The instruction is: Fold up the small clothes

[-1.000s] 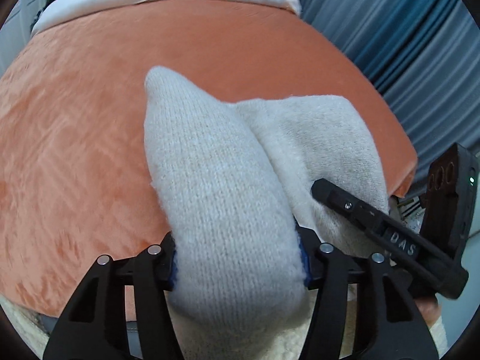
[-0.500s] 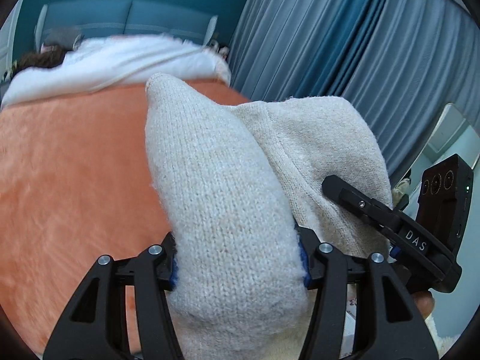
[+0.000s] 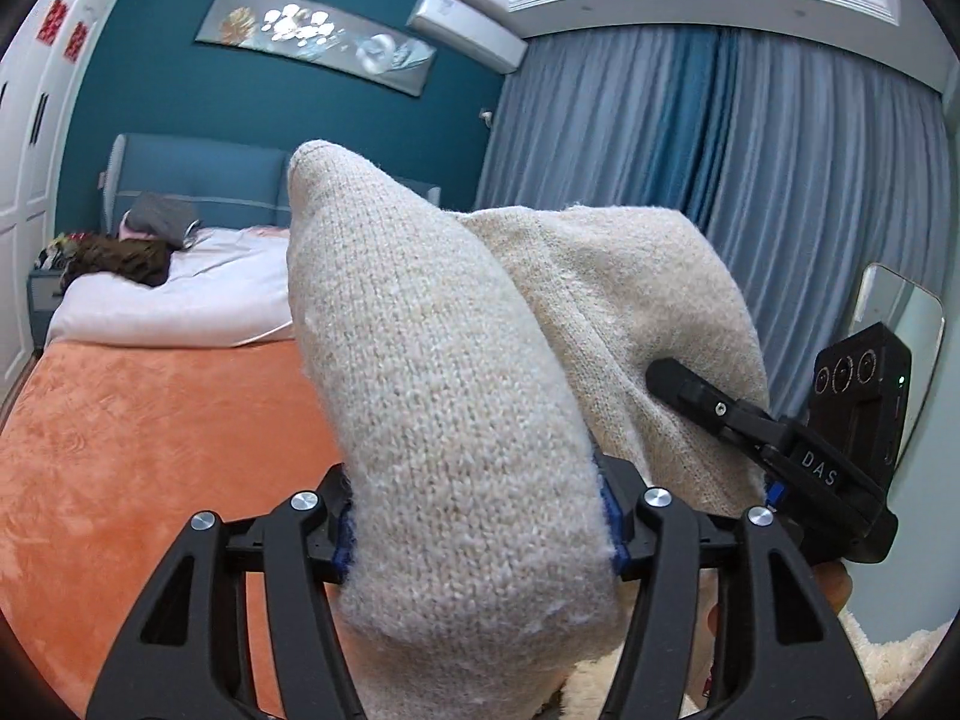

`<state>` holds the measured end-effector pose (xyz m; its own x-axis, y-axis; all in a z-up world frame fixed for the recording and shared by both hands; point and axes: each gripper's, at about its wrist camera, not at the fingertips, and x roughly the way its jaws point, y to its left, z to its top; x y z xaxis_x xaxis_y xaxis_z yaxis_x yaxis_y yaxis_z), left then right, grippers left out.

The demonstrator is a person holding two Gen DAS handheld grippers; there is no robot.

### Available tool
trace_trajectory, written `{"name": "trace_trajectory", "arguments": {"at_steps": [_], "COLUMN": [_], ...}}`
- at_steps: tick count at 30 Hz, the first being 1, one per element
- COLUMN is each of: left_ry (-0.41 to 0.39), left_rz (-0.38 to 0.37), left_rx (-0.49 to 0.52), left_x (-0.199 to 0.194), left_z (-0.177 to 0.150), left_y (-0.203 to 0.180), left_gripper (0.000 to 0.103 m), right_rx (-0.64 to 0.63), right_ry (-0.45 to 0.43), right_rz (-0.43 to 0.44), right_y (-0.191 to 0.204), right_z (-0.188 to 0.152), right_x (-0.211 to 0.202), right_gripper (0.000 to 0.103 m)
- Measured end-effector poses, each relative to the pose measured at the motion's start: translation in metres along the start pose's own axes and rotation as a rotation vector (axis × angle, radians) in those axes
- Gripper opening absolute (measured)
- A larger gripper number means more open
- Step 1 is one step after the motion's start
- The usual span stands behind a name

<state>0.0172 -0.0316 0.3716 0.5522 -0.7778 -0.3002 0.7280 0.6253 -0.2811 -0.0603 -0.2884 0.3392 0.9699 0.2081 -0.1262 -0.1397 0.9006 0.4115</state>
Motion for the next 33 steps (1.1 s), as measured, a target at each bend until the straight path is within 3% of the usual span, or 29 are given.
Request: {"name": "trace_trajectory", "arguments": {"at_steps": [4, 6, 8, 10, 12, 14, 16, 17, 19, 22, 24, 27, 28, 31, 33], "left_ry": [0.075, 0.191, 0.303, 0.362, 0.334, 0.294, 0.270, 0.269, 0.305, 0.395, 0.426, 0.430, 0.411, 0.343, 0.310], "left_rz": [0.082, 0.197, 0.305, 0.352, 0.320, 0.295, 0.273, 0.265, 0.263, 0.280, 0.272, 0.259, 0.241, 0.199, 0.195], "left_rx": [-0.105, -0.206, -0.310, -0.422, -0.531, -0.594, -0.619, -0.617, -0.604, -0.617, -0.661, -0.661, -0.663, -0.632, -0.583], "left_x": [0.023, 0.044, 0.055, 0.045, 0.030, 0.023, 0.033, 0.041, 0.065, 0.100, 0.114, 0.119, 0.116, 0.104, 0.099], "left_z": [-0.052, -0.105, -0.162, -0.205, -0.227, -0.230, -0.223, -0.219, -0.218, -0.231, -0.240, -0.238, -0.233, -0.209, -0.195], "left_y": [0.073, 0.122, 0.162, 0.189, 0.202, 0.211, 0.220, 0.222, 0.227, 0.237, 0.243, 0.246, 0.245, 0.238, 0.231], "left_gripper": [0.073, 0.075, 0.075, 0.074, 0.075, 0.080, 0.093, 0.094, 0.096, 0.095, 0.086, 0.055, 0.046, 0.041, 0.041], "right_rx": [0.071, 0.123, 0.177, 0.255, 0.329, 0.359, 0.375, 0.380, 0.380, 0.376, 0.359, 0.272, 0.229, 0.145, 0.100], "right_ry": [0.185, 0.334, 0.526, 0.618, 0.604, 0.591, 0.583, 0.581, 0.603, 0.708, 0.772, 0.806, 0.796, 0.661, 0.593], "right_rz": [-0.053, -0.148, -0.309, -0.361, -0.334, -0.310, -0.275, -0.270, -0.243, -0.264, -0.291, -0.299, -0.275, -0.159, -0.130], "right_y": [-0.031, -0.065, -0.104, -0.127, -0.136, -0.139, -0.141, -0.139, -0.138, -0.142, -0.143, -0.134, -0.125, -0.098, -0.089], "right_z": [-0.068, -0.119, -0.182, -0.221, -0.230, -0.225, -0.215, -0.212, -0.212, -0.232, -0.251, -0.259, -0.248, -0.201, -0.181], "right_x": [0.066, 0.102, 0.128, 0.123, 0.108, 0.105, 0.114, 0.122, 0.141, 0.181, 0.201, 0.220, 0.223, 0.208, 0.198], "right_gripper": [0.056, 0.059, 0.058, 0.055, 0.056, 0.066, 0.073, 0.078, 0.084, 0.084, 0.083, 0.052, 0.036, 0.030, 0.030]}}
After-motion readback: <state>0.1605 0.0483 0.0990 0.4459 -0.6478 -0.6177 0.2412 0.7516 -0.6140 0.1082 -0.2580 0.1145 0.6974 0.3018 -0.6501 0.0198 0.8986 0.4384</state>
